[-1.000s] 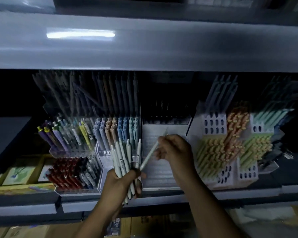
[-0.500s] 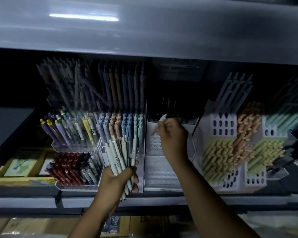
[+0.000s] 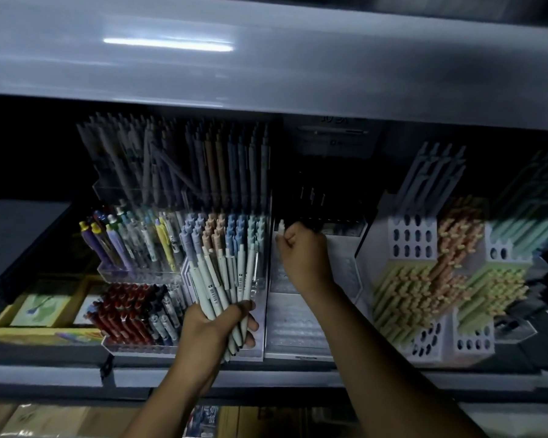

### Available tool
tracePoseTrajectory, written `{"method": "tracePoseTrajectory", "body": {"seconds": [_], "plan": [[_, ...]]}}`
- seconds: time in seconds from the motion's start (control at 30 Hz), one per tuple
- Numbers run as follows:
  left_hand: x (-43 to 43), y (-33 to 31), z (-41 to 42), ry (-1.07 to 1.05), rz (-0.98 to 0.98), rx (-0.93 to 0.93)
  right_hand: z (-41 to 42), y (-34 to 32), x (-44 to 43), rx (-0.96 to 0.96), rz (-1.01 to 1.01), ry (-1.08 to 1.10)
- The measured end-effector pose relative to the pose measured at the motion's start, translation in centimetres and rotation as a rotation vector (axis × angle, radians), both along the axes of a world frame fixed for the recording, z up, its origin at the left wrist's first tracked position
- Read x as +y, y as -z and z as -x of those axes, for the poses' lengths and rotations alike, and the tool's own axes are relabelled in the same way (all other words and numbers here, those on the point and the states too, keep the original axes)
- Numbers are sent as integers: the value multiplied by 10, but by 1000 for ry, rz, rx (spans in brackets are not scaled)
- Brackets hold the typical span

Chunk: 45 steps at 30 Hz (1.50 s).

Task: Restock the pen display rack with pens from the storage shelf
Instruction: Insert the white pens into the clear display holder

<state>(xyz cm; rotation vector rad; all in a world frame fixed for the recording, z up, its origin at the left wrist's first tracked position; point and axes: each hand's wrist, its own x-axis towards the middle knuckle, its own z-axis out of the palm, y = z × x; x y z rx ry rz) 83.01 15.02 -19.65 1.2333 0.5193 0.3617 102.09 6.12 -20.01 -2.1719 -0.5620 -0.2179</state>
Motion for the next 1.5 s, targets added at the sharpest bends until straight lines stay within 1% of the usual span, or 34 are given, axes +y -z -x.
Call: {"method": "tracePoseTrajectory", "body": {"seconds": [0.23,0.37,0.47,0.67,0.8,0.87,0.97,1.0,1.03,1.2,1.33,1.43,1.5], "plan": [[0,-2,-6,6,20,-25,2,4,5,9,64,52],[-4,-2,-8,16,-39,-27,4,7,8,-8,73,68],[-6,0,-9,16,-85,-10,5,12,9,-26,57,69],[-6,-1,-8,35,-45,-53,5,17,-1,6,-49,46],[-7,1,-8,26,-14,-42,17,17,-12,150,-130,6],[-8,1,-8,24,-13,-40,27,10,-17,297,-237,-60],[-9,-1,-7,25,-11,-52,50,-8,-23,586,-467,-217],[-10,-2,-8,26,-17,-51,58,-12,-24,638,-519,-265],[-11,-3,-9,21,-22,-48,64,-15,-25,652,-542,-306],[-16,-6,-10,-10,-36,-32,77,-10,-27,540,-433,-416],[-13,-3,-10,-26,-24,-24,73,-11,-28,552,-460,-398],[-9,2,-11,-40,-30,-13,65,-18,-28,528,-587,-278],[-7,4,-11,-50,-23,-14,54,-22,-30,448,-674,-140]]}}
